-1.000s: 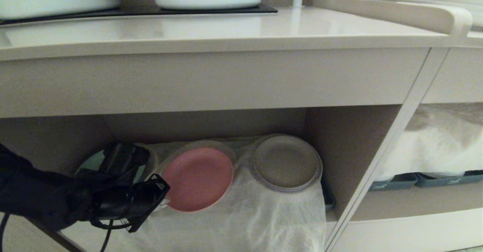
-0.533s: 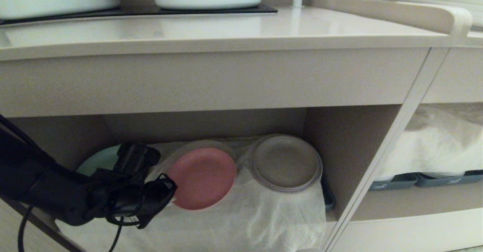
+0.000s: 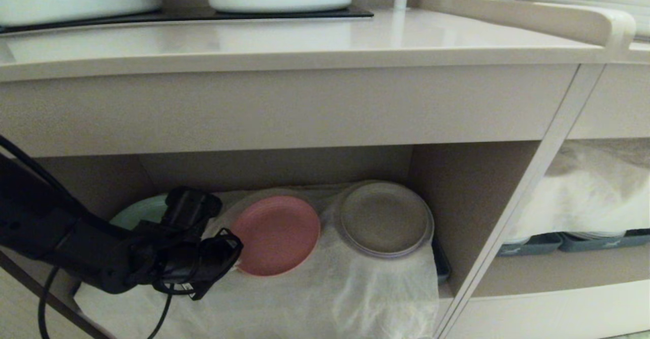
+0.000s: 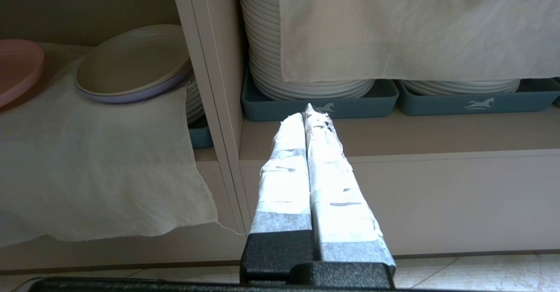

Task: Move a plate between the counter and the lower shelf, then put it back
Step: Put the plate in the cupboard

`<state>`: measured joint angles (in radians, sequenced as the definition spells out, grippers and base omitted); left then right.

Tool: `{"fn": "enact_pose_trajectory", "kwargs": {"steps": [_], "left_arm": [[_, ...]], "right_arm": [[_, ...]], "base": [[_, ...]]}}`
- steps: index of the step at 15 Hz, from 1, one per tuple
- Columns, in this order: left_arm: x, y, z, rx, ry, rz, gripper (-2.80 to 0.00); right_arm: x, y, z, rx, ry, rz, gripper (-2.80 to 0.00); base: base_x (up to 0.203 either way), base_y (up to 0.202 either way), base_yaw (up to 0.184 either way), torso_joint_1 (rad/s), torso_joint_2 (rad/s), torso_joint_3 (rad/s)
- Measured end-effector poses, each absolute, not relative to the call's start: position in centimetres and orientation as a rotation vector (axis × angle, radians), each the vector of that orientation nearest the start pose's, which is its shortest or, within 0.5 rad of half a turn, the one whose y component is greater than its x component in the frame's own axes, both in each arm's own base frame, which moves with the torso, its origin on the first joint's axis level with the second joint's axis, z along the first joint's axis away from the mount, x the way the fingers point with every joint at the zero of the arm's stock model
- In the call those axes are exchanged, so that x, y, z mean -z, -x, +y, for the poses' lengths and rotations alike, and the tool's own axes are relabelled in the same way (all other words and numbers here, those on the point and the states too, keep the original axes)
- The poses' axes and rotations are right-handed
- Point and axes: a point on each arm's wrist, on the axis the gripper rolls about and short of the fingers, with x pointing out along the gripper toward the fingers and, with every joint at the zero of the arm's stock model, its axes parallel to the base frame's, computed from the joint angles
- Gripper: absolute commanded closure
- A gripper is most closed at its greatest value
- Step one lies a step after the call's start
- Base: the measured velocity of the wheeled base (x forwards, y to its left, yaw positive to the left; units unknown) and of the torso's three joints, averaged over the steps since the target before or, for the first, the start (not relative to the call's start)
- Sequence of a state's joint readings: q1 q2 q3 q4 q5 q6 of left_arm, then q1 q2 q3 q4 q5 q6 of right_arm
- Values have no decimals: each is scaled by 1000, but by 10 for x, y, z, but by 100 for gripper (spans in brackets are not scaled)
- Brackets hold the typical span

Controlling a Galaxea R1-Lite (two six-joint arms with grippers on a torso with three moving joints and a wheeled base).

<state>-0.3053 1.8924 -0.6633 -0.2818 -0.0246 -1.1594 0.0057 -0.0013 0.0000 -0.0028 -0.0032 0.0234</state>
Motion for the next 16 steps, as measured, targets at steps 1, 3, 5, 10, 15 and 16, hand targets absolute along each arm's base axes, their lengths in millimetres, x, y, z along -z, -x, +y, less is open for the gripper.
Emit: {"fn": "enact_pose_trajectory", "kwargs": {"steps": [1, 3, 5, 10, 15, 16], "left_arm": [[-62, -272, -86, -272, 927, 994, 0], [-61, -274, -87, -278, 924, 990, 0], [-61, -276, -87, -278, 924, 987, 0], [-60, -278, -88, -278, 923, 987, 0], [-60, -278, -88, -277, 924, 985, 0], [-60, -278, -88, -277, 925, 985, 0]], "right_arm": [[-76, 23, 0, -3, -23, -4, 0], [-76, 23, 0, -3, -24, -4, 0], [-76, 23, 0, -3, -24, -4, 0], [-76, 23, 0, -3, -70, -4, 0], [-76, 23, 0, -3, -23, -4, 0], [-76, 23, 0, -3, -23, -4, 0]], "base": [[0, 0, 0, 0, 0, 0], [0, 0, 0, 0, 0, 0], [0, 0, 0, 0, 0, 0], [0, 0, 0, 0, 0, 0], [0, 0, 0, 0, 0, 0], [0, 0, 0, 0, 0, 0]]}}
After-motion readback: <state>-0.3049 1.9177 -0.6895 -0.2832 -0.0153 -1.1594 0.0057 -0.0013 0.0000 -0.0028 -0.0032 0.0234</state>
